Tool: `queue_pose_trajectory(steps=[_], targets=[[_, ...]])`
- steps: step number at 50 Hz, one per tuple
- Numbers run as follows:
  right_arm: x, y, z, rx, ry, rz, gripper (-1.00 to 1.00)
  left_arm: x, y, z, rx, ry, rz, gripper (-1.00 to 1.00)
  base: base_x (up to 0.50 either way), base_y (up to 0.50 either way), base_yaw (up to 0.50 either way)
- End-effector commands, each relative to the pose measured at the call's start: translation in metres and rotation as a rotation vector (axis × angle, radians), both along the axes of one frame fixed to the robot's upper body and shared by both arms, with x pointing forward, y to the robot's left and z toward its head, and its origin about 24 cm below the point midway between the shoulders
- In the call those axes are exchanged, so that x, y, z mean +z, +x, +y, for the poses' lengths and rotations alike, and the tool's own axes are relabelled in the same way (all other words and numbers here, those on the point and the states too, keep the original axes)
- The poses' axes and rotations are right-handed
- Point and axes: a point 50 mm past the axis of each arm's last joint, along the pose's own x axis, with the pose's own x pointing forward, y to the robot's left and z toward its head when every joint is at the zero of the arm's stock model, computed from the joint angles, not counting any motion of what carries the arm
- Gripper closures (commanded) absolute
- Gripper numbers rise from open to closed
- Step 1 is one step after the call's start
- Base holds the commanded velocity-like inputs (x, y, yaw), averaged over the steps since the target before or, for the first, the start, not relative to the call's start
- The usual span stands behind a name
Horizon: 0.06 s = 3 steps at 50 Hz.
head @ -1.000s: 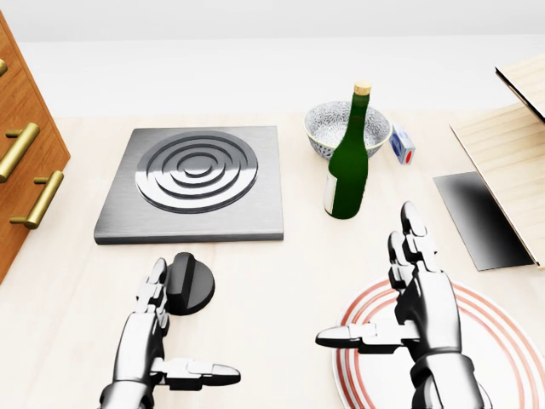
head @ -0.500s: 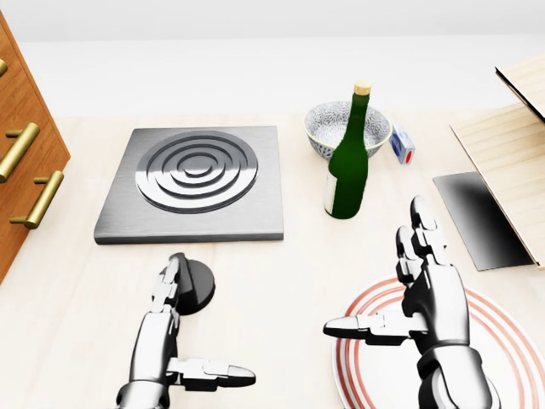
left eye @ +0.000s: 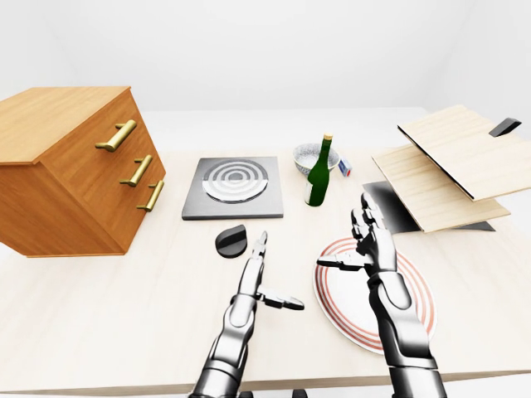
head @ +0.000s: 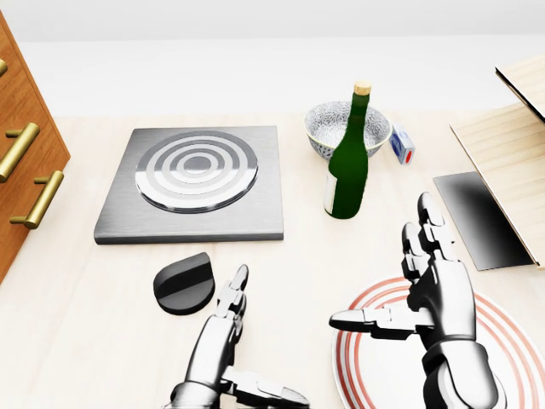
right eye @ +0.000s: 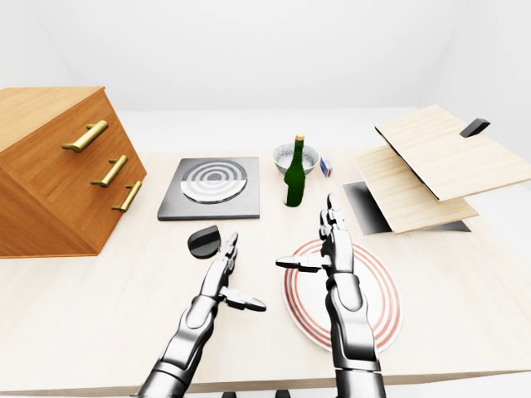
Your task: Turn on the stove.
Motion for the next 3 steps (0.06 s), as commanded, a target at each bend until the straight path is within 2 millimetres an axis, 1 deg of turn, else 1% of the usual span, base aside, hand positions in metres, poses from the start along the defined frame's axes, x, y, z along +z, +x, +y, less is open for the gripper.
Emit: queue_pose_trajectory(steps=[1,3], targets=[[0.002,0.000,-0.001,-0.001,0.005,-0.001,-1.00,0.046,0.047,0.019,0.109,0.002,-0.176,-1.00,0.00,0.00,0.00],[0.002,0.000,-0.002,-0.001,0.008,0.000,-1.00,0.060,0.061,0.037,0.202,0.014,-0.220,-1.00,0.00,0.00,0.00]])
